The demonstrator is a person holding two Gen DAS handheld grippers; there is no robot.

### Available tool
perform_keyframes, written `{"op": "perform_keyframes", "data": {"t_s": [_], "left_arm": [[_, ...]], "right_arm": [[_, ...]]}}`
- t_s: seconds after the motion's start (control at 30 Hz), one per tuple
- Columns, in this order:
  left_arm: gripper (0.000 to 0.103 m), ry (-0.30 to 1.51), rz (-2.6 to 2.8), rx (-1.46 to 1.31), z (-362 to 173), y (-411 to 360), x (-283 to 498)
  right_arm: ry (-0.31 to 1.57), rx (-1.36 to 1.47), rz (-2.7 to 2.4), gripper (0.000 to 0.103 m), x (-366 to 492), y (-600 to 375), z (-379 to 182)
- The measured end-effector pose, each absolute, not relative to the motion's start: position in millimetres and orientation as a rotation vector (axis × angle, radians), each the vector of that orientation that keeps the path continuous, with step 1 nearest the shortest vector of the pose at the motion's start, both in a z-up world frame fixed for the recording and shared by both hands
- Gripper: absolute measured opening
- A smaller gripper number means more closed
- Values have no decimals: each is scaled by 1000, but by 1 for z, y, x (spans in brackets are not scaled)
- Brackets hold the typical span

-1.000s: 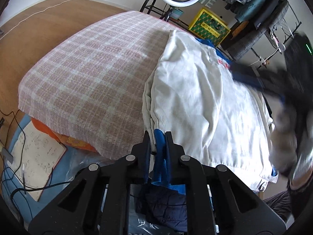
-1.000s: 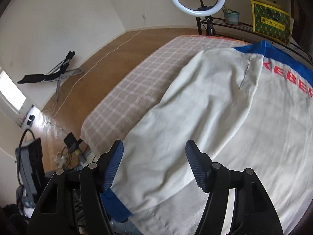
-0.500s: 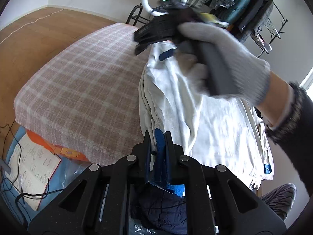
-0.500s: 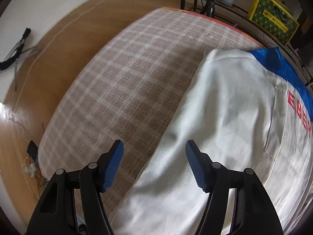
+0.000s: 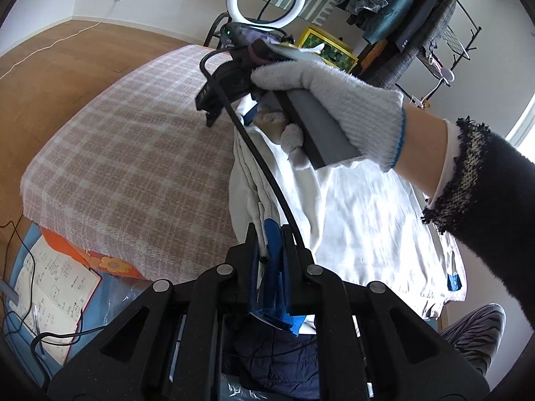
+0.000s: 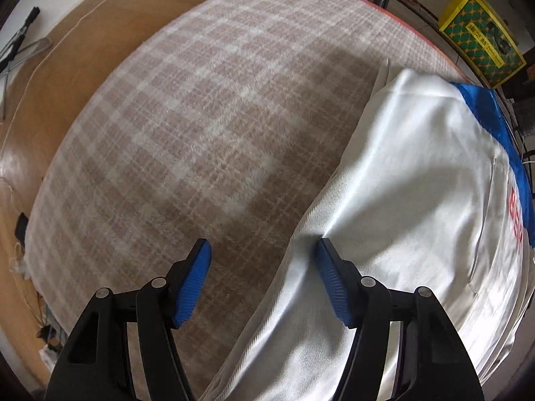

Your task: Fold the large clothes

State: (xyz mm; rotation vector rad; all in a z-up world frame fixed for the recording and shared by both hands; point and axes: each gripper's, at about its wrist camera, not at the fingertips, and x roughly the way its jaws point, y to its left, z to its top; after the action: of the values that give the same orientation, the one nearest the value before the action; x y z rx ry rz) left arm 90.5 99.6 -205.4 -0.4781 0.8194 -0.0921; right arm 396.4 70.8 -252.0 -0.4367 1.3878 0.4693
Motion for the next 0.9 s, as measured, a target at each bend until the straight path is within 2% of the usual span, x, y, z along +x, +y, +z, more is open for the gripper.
{"op": "perform_keyframes", "data": {"t_s": [0.1, 0.17, 0.23, 0.53, 0.9], "left_arm": [[9, 821, -94, -472, -206, 96, 91], [9, 817, -96, -472, -204, 94, 91], [9, 810, -102, -474, -202, 90, 90], [9, 774, -143, -399, -187, 67, 87], [9, 737, -219, -288, -173, 24, 78]], "right_arm": [[1354, -438, 456, 35, 397, 65, -250], [1341, -438, 444, 15, 399, 58, -248], [1339, -412, 451, 7, 401, 49, -246], [1251, -96, 518, 3, 403, -4, -219], [1016, 326, 620, 3, 387, -103, -183]]}}
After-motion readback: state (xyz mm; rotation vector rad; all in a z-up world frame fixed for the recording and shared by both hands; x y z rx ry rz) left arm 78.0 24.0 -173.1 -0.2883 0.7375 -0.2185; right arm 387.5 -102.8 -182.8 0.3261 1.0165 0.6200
